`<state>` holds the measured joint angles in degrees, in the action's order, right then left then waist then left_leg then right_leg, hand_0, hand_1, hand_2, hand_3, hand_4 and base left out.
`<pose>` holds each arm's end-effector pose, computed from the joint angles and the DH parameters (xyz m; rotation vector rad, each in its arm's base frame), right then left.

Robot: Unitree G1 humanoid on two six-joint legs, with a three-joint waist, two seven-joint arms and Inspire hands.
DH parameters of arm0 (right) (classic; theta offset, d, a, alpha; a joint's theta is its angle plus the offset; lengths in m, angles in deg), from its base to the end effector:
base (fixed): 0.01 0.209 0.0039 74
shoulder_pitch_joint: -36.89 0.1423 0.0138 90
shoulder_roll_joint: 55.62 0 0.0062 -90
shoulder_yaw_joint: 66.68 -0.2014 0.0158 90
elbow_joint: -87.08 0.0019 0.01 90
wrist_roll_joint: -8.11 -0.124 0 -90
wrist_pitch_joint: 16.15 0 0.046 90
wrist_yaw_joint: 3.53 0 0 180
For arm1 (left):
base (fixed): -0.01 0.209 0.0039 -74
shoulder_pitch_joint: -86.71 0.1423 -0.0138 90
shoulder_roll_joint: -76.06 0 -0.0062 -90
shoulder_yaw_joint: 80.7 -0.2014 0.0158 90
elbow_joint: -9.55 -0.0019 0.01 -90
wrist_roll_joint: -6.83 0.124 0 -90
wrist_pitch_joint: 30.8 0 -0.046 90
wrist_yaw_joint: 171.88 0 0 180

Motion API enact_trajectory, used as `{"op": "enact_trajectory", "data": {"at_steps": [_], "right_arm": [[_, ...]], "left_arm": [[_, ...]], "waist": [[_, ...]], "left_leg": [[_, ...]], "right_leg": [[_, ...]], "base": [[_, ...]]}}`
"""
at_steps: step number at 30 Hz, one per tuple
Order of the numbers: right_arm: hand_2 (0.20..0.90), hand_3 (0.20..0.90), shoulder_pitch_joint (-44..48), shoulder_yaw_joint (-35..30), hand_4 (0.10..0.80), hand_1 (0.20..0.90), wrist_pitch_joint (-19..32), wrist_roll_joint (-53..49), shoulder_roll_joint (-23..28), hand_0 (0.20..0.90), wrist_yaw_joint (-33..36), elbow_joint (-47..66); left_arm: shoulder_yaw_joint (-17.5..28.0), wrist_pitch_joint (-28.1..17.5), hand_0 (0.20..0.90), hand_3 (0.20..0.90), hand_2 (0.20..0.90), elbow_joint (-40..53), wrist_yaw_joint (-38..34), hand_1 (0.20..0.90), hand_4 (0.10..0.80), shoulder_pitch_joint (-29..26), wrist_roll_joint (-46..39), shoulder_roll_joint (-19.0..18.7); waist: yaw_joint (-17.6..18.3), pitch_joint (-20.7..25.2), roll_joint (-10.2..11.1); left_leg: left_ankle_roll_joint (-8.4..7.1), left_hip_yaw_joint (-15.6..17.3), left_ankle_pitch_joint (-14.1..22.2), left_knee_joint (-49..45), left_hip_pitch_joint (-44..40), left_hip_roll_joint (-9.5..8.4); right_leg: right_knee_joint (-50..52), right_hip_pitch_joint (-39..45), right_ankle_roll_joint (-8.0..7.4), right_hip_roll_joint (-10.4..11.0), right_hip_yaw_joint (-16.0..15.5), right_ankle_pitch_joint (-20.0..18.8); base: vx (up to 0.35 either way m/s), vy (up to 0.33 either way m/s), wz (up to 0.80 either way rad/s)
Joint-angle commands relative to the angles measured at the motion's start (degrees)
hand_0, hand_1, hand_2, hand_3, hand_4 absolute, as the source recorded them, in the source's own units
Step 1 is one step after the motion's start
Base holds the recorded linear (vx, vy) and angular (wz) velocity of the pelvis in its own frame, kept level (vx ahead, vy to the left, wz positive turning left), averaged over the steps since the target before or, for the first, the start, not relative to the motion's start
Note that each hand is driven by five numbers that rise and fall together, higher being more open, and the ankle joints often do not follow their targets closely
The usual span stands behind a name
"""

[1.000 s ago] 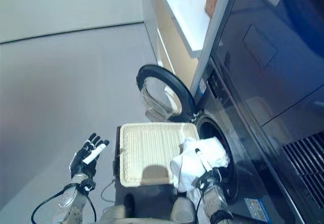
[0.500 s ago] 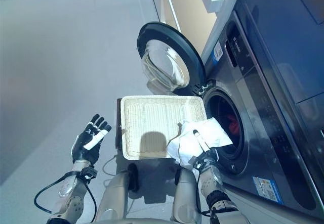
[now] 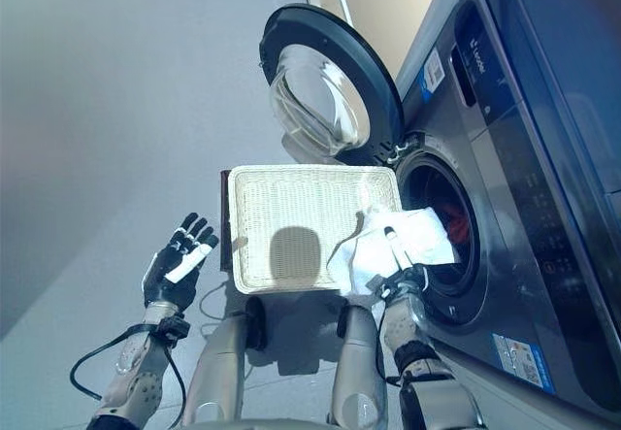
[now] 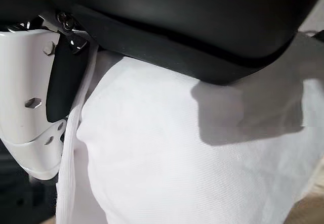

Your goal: Pick up the clothes and place them into the washing machine

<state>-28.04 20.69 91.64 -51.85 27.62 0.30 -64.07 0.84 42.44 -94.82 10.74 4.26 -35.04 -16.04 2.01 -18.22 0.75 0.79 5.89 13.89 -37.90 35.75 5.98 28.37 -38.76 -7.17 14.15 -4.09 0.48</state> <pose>0.2428 -0.2006 -0.0353 0.7787 0.2835 -0.5485 0.1468 0.2130 -0.0195 -0.3867 0.1126 0.0701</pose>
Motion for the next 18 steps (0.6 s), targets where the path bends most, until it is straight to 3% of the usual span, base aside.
{"op": "enact_trajectory", "data": {"at_steps": [1,18], "right_arm": [[0.2,0.2,4.7,-3.4,0.3,0.2,6.9,-5.5,4.7,0.2,0.4,-1.4],[0.2,0.2,20.5,-16.0,0.3,0.2,10.2,-17.0,17.0,0.2,7.3,-13.8]], "left_arm": [[-1.6,-5.5,0.9,0.9,0.9,10.8,2.3,0.9,0.8,1.9,-0.8,-3.1],[-3.4,-5.9,0.9,0.9,0.9,18.0,4.1,0.9,0.8,2.7,-5.1,-7.7]], "waist": [[-1.7,4.7,-2.1],[-5.4,5.8,-7.5]], "left_leg": [[-3.53,-5.2,-3.6,4.1,1.0,0.59],[-3.26,-5.5,-4.6,3.0,7.8,-1.35]], "right_leg": [[2.0,0.9,-0.47,1.8,1.6,4.1],[6.7,-7.1,-1.02,3.1,3.1,4.7]], "base": [[0.0,0.0,0.0],[-0.033,0.008,0.07]]}}
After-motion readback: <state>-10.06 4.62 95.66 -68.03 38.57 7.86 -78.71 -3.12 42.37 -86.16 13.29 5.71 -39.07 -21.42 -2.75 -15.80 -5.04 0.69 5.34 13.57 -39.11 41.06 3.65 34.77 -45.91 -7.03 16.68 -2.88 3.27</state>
